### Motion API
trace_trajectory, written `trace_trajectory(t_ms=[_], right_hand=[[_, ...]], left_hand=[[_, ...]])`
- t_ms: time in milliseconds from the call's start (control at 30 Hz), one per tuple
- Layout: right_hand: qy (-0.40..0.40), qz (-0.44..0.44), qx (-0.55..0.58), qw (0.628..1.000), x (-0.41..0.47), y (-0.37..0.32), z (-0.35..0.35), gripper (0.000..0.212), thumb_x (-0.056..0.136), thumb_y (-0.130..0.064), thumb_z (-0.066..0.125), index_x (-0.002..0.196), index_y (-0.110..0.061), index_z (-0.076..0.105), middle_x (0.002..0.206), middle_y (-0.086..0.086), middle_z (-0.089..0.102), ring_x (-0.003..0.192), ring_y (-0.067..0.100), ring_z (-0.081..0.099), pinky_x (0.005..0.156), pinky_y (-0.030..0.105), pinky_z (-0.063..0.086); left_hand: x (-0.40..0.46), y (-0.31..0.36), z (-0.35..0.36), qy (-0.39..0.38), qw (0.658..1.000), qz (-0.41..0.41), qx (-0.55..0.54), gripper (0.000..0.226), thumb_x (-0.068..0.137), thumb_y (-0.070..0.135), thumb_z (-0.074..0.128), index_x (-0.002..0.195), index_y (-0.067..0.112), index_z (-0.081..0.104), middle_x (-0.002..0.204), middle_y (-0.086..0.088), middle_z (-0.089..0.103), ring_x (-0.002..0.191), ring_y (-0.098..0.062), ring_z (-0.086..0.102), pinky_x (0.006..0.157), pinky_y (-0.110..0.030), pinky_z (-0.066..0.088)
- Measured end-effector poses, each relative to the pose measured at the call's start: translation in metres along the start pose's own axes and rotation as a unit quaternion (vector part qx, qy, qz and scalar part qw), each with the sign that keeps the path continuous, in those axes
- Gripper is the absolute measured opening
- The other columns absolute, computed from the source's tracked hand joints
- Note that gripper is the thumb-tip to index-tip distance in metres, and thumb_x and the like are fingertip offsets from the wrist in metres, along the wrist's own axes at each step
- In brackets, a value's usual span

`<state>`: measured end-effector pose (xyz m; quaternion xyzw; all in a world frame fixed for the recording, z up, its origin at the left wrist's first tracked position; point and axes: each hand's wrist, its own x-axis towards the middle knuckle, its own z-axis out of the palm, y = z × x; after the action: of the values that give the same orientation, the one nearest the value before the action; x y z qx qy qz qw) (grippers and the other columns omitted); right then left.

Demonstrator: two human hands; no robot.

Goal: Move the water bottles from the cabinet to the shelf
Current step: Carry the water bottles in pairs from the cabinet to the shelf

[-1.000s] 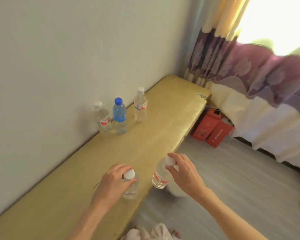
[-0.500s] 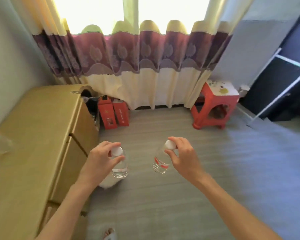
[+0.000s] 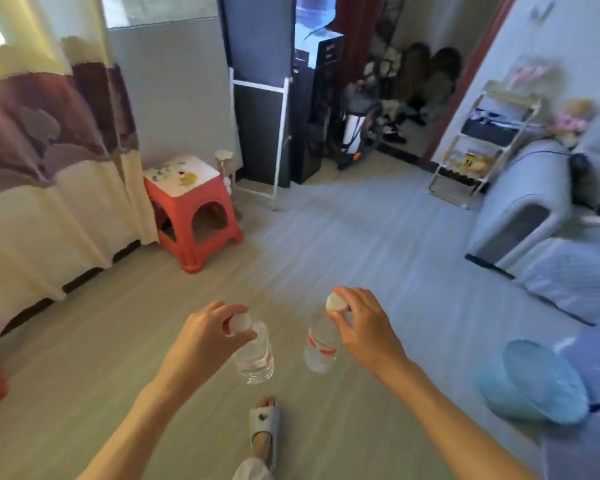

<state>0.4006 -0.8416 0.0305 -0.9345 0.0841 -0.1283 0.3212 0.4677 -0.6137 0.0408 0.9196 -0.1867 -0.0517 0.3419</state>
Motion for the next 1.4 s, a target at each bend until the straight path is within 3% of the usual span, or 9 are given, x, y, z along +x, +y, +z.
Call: trace_trajectory(t_ms=[200,333,500,633,800,1067,1267,1400], right_hand=[[0.057,0.114,-0.018,0.992,0.073,0.093,-0.035,0.034,0.089,-0.020,0.054,0.122,-0.012,0.050,0.118,0.006,0.053,0.111,0.019,0.048,0.094,0.028,0.039],[0.104,0.170,-0.038,0.979,0.131,0.134,-0.062,0.035,0.090,-0.019,0.054,0.124,-0.013,0.048,0.119,0.006,0.050,0.109,0.018,0.048,0.090,0.024,0.038],[0.183,0.227,-0.042,0.956,0.192,0.183,-0.094,0.035,0.090,-0.018,0.053,0.124,-0.016,0.048,0.118,0.004,0.049,0.102,0.013,0.048,0.085,0.019,0.033],[0.202,0.252,-0.034,0.946,0.259,0.229,-0.119,0.036,0.090,-0.020,0.053,0.126,-0.017,0.048,0.119,0.006,0.050,0.105,0.018,0.051,0.089,0.026,0.040],[0.198,0.263,-0.047,0.943,0.340,0.299,-0.156,0.036,0.088,-0.021,0.056,0.123,-0.011,0.051,0.115,0.008,0.055,0.106,0.023,0.053,0.090,0.030,0.040],[0.201,0.196,-0.063,0.958,0.492,0.414,-0.242,0.034,0.084,-0.015,0.061,0.116,-0.004,0.056,0.109,0.013,0.059,0.104,0.029,0.054,0.089,0.031,0.040],[0.225,0.191,-0.055,0.954,0.597,0.495,-0.296,0.034,0.081,-0.017,0.059,0.112,-0.001,0.057,0.102,0.015,0.061,0.098,0.032,0.056,0.081,0.021,0.034],[0.225,0.207,-0.054,0.951,0.662,0.558,-0.317,0.036,0.081,-0.023,0.056,0.113,-0.004,0.057,0.104,0.012,0.061,0.096,0.028,0.056,0.084,0.030,0.041]], left_hand=[[0.159,0.052,0.066,-0.102,0.986,0.129,0.001,0.040,0.072,0.032,0.073,0.109,0.023,0.063,0.090,0.011,0.055,0.076,-0.010,0.053,0.059,-0.011,0.035],[0.254,0.087,0.094,-0.148,0.971,0.187,-0.002,0.040,0.072,0.029,0.073,0.109,0.021,0.063,0.093,0.009,0.056,0.078,-0.011,0.054,0.061,-0.005,0.036],[0.356,0.135,0.131,-0.184,0.955,0.233,0.001,0.040,0.072,0.026,0.073,0.110,0.020,0.062,0.096,0.006,0.057,0.077,-0.011,0.052,0.060,-0.007,0.034],[0.435,0.170,0.164,-0.195,0.950,0.244,-0.016,0.040,0.071,0.024,0.075,0.108,0.016,0.063,0.091,0.006,0.058,0.073,-0.006,0.052,0.061,-0.007,0.036],[0.527,0.227,0.214,-0.183,0.949,0.253,-0.040,0.040,0.068,0.021,0.077,0.105,0.012,0.066,0.090,-0.001,0.064,0.068,-0.003,0.053,0.060,-0.003,0.037],[0.677,0.337,0.282,-0.145,0.955,0.251,-0.062,0.038,0.066,0.022,0.078,0.102,0.016,0.067,0.087,0.008,0.060,0.069,-0.003,0.055,0.065,-0.003,0.039],[0.794,0.402,0.324,-0.103,0.961,0.240,-0.088,0.035,0.066,0.022,0.078,0.100,0.021,0.068,0.085,0.009,0.061,0.081,0.005,0.052,0.066,-0.001,0.036],[0.879,0.435,0.364,-0.110,0.961,0.241,-0.076,0.037,0.066,0.023,0.078,0.101,0.017,0.068,0.080,0.007,0.060,0.070,-0.002,0.055,0.064,0.000,0.036]])
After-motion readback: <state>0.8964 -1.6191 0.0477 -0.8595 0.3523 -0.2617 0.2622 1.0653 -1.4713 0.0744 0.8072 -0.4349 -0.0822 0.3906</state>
